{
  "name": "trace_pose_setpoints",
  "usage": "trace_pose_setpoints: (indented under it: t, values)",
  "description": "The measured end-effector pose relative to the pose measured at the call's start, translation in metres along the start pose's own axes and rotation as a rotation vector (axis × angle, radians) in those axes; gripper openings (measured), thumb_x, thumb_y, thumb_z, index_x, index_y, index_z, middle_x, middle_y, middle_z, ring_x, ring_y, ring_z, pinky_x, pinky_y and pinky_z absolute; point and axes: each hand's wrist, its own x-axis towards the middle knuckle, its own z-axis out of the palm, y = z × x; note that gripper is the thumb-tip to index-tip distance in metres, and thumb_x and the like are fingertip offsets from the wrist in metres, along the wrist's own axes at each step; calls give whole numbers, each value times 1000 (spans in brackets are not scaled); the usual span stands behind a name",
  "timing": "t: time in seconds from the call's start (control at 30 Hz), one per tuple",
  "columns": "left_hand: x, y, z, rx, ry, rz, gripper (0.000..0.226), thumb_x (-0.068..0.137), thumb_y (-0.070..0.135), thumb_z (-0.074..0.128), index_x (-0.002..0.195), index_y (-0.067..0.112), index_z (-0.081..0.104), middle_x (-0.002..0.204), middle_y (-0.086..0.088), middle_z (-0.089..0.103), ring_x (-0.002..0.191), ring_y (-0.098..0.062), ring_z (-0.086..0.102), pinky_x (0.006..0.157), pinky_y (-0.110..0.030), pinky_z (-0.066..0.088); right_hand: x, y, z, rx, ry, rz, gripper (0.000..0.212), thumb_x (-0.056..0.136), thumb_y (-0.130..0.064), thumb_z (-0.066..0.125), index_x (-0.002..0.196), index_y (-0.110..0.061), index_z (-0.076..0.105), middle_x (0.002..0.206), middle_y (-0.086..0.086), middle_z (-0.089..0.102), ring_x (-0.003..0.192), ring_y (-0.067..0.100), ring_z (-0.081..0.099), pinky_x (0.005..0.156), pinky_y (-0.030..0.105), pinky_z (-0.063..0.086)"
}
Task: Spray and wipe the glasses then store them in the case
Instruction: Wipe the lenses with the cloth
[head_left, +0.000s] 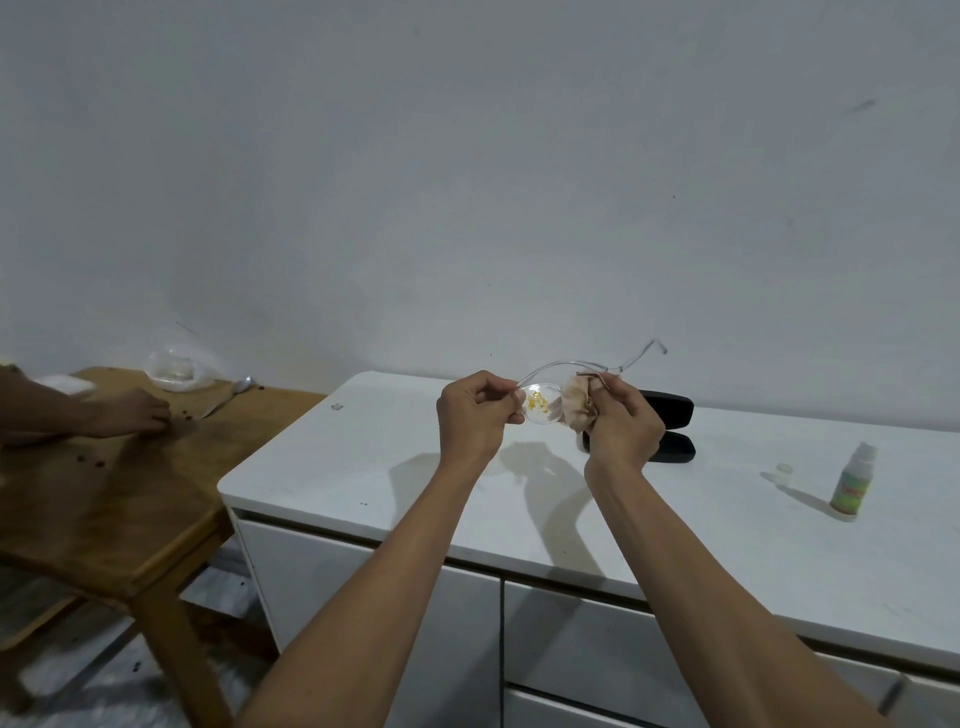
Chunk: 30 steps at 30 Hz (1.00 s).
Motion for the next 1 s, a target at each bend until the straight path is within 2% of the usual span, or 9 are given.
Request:
trace_pose_setpoints:
  t: [0.13,0.27,0.43,0.6,0.7,0.77,0.83,0.9,1.0]
  values:
    - [1,-3,-4,-19,37,-26,10,81,-7,76,79,2,72,69,-14,70,52,-20,64,61,-28,61,6,2,-6,-147,-128,13,15,83,-7,82,82,-21,79,88,2,78,80,17,69,80,34,57]
    - [3,-9,-18,-6,45,-80,7,80,-8,77,84,-3,73,72,-18,71,54,-22,64,62,-28,62,14,-2,-20,-344,-304,0,14,80,0,82,81,-13,81,86,9,78,78,23,71,79,39,60]
    - [11,-11,-34,44,55,-100,11,78,-8,78,88,-7,75,72,-18,71,58,-24,66,65,-32,63,17,-7,-32,-513,-494,-18,13,74,-8,83,87,-8,83,86,23,77,85,44,75,86,58,60]
    - [9,-4,-34,59,24,-44,7,79,-9,77,84,-7,73,71,-16,70,55,-20,65,64,-30,62,8,-14,-21,-424,-266,-73,12,79,-2,80,85,-13,82,84,6,78,78,21,74,80,39,62]
    - [6,3,-25,45,43,2,6,79,-8,76,83,-4,74,75,-19,72,56,-20,66,65,-30,63,-2,-13,-3,-249,-85,-84,13,84,-2,76,86,-15,80,81,-1,76,73,14,71,64,22,55]
    - [5,9,-18,30,43,31,6,79,-8,76,81,-3,74,75,-19,72,56,-20,66,67,-32,63,-5,-13,11,-95,19,-60,12,86,0,74,92,-9,79,81,-3,75,73,12,71,60,14,52]
    - [5,14,-11,1,44,50,5,79,-9,76,81,-4,74,75,-20,73,57,-21,66,67,-33,62,-5,-13,22,6,93,-36,12,85,0,75,90,-10,79,83,-6,74,82,14,73,71,16,57]
    - [6,18,-7,-18,57,57,4,80,-8,76,82,-5,74,76,-19,73,59,-21,66,67,-32,63,-4,-14,30,32,98,-9,16,84,0,76,83,-15,77,82,-7,74,86,17,75,82,27,61]
    - [12,17,-10,-30,86,49,5,80,-8,76,82,-4,74,78,-18,74,60,-20,68,69,-34,64,1,-9,30,-20,-31,18,19,83,1,76,77,-17,76,86,2,78,85,22,74,88,41,62]
